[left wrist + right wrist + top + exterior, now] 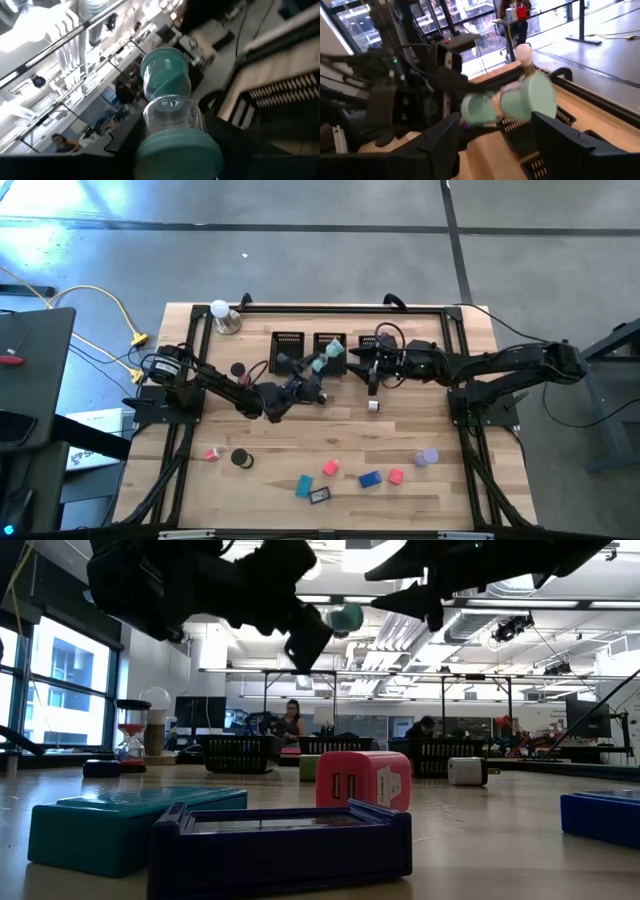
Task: Pick & Place Office items
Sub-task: Put the blue hourglass into the middle black bin
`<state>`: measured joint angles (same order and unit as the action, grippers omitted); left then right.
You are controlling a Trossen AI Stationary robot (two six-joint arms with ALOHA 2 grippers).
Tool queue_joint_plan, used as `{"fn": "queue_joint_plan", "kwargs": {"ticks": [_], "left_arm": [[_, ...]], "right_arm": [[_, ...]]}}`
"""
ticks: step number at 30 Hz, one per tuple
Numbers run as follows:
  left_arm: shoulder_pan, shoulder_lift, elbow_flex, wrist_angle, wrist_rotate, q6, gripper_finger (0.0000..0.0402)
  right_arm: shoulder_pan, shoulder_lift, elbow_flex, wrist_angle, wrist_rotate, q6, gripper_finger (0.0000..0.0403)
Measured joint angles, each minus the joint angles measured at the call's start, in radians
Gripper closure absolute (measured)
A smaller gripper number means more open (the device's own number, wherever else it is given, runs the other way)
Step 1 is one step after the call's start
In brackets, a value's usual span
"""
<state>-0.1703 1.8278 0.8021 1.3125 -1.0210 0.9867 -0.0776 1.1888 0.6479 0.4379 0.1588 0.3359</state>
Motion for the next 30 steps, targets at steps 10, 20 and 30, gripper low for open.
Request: {"fn": "queue_joint_plan", "kwargs": {"ticks": [10,20,30], "left_arm": [[0.005,0.000,0.000,-0.156,-0.075,-0.063,0.0218],[-0.078,0.000,0.000,-0.309,0.151,-0.237,0.0218],[-0.164,-0.058,0.000,-0.310,-0.063,-0.306,0.0218]], "right_arm": [[0.013,-0.009,0.000,-0.078,0.003,0.011,0.0169],[0.043,-0.009,0.000,-0.097,0.052,0.008,0.0169],[0.055,-0.008,0.000,-0.120,0.055,0.008,0.0169]]}}
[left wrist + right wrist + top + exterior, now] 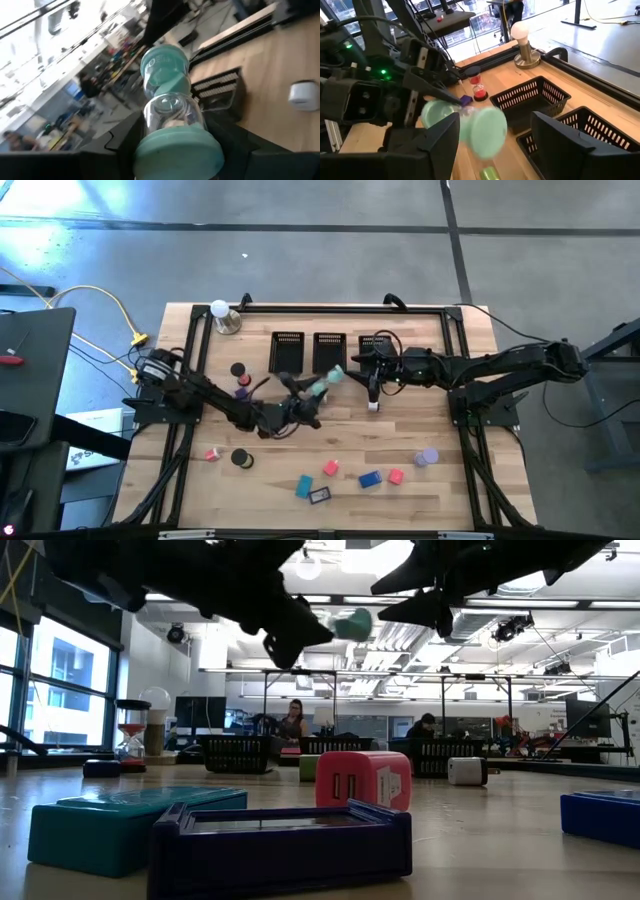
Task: Pick & Place Office items
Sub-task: Put the blue hourglass into the middle black bin
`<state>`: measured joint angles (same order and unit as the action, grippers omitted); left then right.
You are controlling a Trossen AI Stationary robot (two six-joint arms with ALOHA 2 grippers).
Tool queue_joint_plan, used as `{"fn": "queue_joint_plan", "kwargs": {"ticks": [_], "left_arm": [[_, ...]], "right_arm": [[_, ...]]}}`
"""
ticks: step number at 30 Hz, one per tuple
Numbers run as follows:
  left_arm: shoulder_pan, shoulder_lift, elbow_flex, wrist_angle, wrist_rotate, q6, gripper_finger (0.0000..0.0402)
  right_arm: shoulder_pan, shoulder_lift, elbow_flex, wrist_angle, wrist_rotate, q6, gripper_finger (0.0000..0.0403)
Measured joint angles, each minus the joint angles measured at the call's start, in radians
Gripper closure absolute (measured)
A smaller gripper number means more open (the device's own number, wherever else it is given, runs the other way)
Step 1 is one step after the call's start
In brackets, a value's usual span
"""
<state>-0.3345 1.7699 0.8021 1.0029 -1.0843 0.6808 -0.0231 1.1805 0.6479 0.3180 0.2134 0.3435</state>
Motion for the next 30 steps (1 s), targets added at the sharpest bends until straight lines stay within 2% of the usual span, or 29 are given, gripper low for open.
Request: {"fn": "queue_joint_plan", "kwargs": {"ticks": [5,7,12,16,23,30], "left_arm": [[-0.041,0.000,0.000,0.003,-0.178,0.002,0.0218],[-0.052,0.000,0.000,0.004,-0.222,0.047,0.0218],[-0.118,0.000,0.008,0.036,-0.243,0.273,0.0218],[-0.165,-0.001,0.040,0.090,-0.301,0.505,0.0218],[-0.193,-0.082,0.079,0.074,-0.212,0.716,0.0218],[-0.135,-0.249,0.082,0.072,-0.086,0.950,0.0218]], "right_arm": [[0.000,0.000,0.000,0.006,-0.002,0.000,0.0169],[0.000,0.000,0.000,0.015,-0.002,0.000,0.0169],[0.018,0.000,0.000,0.015,-0.004,0.017,0.0169],[0.043,0.000,0.000,0.016,-0.003,0.018,0.0169],[0.071,0.000,0.000,0.039,-0.003,0.022,0.0169],[0.072,0.000,0.000,0.054,-0.003,0.022,0.0169]]}}
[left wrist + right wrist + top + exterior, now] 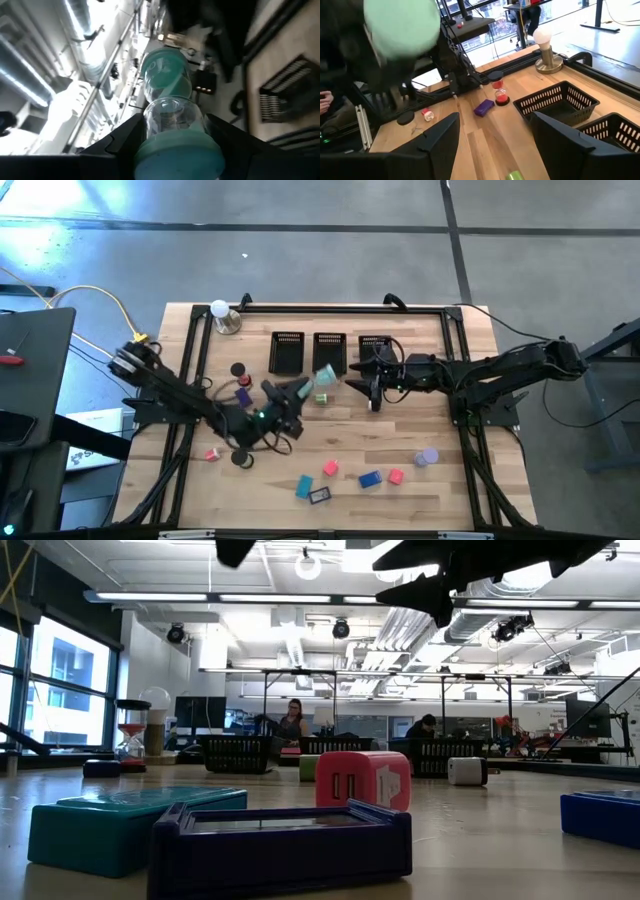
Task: Pick & Place Office items
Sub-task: Put the blue hourglass into the middle black bin
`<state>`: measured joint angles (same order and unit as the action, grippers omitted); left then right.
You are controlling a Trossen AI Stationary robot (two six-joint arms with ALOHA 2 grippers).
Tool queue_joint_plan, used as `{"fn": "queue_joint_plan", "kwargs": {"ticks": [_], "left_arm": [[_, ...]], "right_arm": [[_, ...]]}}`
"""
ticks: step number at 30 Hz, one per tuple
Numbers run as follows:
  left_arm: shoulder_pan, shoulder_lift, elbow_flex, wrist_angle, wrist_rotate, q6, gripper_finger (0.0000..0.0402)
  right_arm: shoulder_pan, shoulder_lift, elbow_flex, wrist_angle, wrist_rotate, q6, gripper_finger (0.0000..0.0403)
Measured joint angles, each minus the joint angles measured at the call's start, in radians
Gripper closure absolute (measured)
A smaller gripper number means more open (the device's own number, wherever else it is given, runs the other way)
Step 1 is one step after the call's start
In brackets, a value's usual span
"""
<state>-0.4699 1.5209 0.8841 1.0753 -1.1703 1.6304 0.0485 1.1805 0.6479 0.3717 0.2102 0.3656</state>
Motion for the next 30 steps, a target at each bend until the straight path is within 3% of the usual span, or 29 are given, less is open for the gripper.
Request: {"fn": "queue_joint_plan", "kwargs": {"ticks": [11,15,21,30], "left_arm": [[0.112,-0.281,0.056,-0.060,0.132,0.183,0.0218],[0.179,-0.301,0.158,-0.340,0.119,0.140,0.0218],[0.293,-0.272,0.361,-0.910,0.163,-0.144,0.0218],[0.521,-0.233,0.578,-1.175,0.238,-0.361,0.0218]], "right_arm": [[-0.004,0.000,0.000,-0.001,0.051,-0.021,0.0169],[-0.008,0.000,0.000,-0.001,0.061,-0.028,0.0169],[-0.012,0.000,0.000,-0.008,0.077,-0.035,0.0169],[-0.012,0.000,0.000,-0.038,0.128,-0.050,0.0169]]}}
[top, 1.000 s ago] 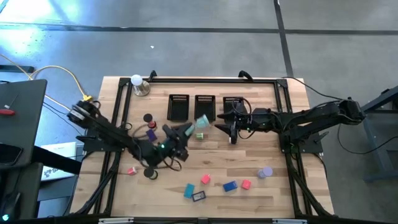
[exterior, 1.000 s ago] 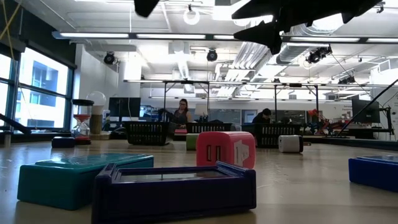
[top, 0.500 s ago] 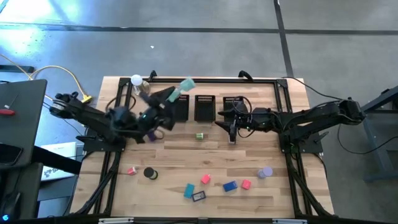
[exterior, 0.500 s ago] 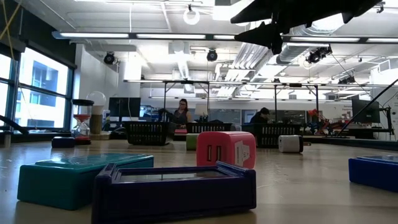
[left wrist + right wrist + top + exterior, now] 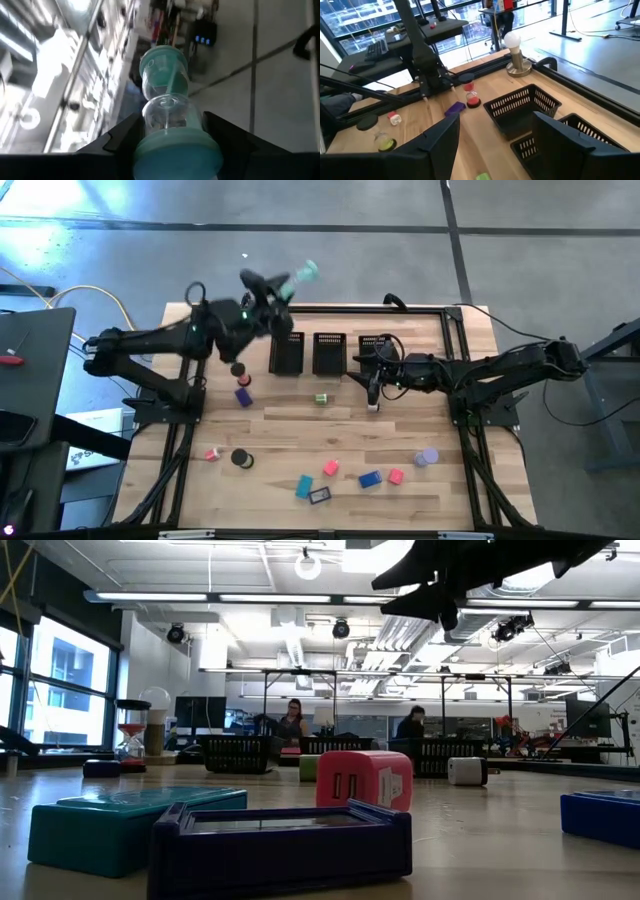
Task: Pick & Place Office items
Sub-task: Put the blue hourglass into the middle black bin
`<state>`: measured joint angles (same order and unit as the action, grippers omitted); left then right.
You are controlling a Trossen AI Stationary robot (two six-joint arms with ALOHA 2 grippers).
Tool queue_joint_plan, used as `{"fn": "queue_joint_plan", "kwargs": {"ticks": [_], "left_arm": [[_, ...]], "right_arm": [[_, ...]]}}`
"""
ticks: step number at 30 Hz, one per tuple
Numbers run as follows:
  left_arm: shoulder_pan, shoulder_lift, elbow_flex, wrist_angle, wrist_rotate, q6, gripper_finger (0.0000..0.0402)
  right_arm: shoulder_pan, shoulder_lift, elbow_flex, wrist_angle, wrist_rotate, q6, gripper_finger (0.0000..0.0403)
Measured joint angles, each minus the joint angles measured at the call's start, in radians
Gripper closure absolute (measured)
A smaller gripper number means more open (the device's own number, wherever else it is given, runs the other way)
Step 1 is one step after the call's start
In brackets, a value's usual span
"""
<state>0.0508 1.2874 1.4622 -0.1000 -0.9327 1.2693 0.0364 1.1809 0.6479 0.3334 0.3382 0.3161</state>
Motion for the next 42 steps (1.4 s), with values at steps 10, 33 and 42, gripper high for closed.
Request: {"fn": "queue_joint_plan", "kwargs": {"ticks": [10,33,42], "left_arm": [[0.213,0.116,0.172,-0.436,0.303,-0.365,0.0218],[0.359,0.557,0.344,-0.976,0.897,-0.682,0.0218],[0.304,0.558,0.347,-0.956,0.903,-0.762,0.0218]], "right_arm": [[0.000,0.000,0.000,-0.032,0.000,0.002,0.0169],[0.000,0.000,0.001,-0.099,0.003,0.020,0.0169],[0.009,-0.038,0.000,-0.291,0.070,0.107,0.0169]]}}
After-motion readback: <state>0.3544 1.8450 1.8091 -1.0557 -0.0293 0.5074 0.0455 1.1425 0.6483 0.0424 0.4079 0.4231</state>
